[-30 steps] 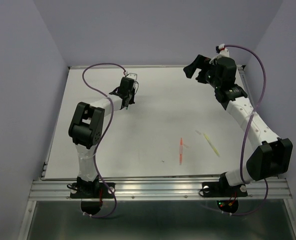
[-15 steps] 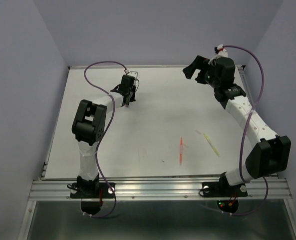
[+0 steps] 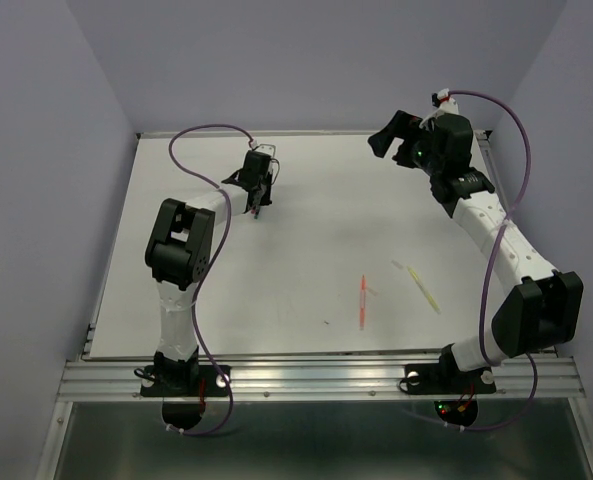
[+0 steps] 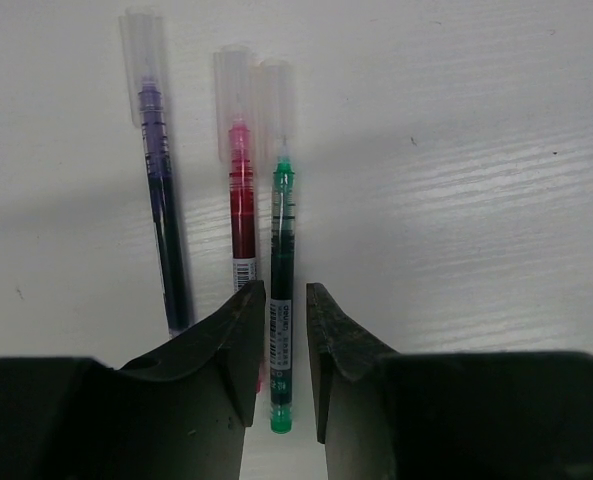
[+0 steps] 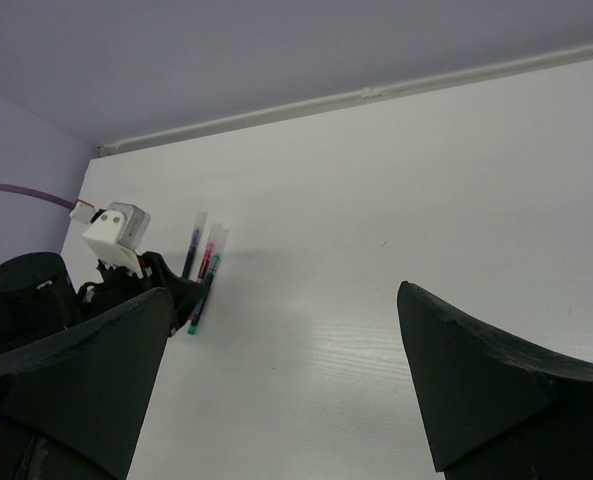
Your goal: Insert the pens into the pen caps
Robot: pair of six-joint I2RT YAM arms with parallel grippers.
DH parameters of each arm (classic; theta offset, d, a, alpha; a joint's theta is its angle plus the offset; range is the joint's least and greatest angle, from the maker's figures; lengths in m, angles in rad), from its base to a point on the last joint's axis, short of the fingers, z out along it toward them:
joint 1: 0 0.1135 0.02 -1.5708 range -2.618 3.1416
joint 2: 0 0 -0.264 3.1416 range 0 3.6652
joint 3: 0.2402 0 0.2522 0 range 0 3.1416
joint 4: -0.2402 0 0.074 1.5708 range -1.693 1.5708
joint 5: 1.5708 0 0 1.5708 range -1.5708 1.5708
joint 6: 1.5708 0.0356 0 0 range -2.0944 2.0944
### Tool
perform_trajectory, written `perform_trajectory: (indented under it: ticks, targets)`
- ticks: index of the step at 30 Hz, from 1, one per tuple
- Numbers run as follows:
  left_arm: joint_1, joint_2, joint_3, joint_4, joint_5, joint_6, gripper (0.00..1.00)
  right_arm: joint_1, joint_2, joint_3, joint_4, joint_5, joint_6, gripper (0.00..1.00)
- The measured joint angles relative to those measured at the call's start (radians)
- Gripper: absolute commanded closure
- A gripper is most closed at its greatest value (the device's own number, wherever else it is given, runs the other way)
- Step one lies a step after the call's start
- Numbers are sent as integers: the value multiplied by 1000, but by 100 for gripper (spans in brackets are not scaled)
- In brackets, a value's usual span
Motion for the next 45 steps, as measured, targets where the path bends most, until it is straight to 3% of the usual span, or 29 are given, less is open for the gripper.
perform_trajectory:
  ticks: [7, 10, 13, 19, 22, 32, 39, 45]
  targets:
    - [0, -43, -11, -13, 56, -32, 57, -1, 0, 0, 0, -4, 0, 0]
    - [-2, -124, -38, -15, 100, -58, 46, -1, -1, 0, 0, -2, 0, 0]
    - [-13, -249, -65, -14, 134, -85, 42, -1, -8, -1, 0, 11, 0, 0]
    - [-119, -439, -121, 10, 146, -127, 19, -1, -65, -51, 1, 74, 11, 0]
    - [-233, -484, -174, 22, 153, -159, 1, -1, -120, -109, -6, 130, 23, 0]
    - [-538, -465, -319, -17, 164, -322, 1, -1, -342, -289, -39, 316, 69, 0]
    - [-708, -427, -296, -144, 97, -447, 1, -1, -419, -381, -118, 403, 103, 0]
    - [-818, -289, -216, -256, 27, -546, 1, -2, -472, -441, -168, 433, 114, 0]
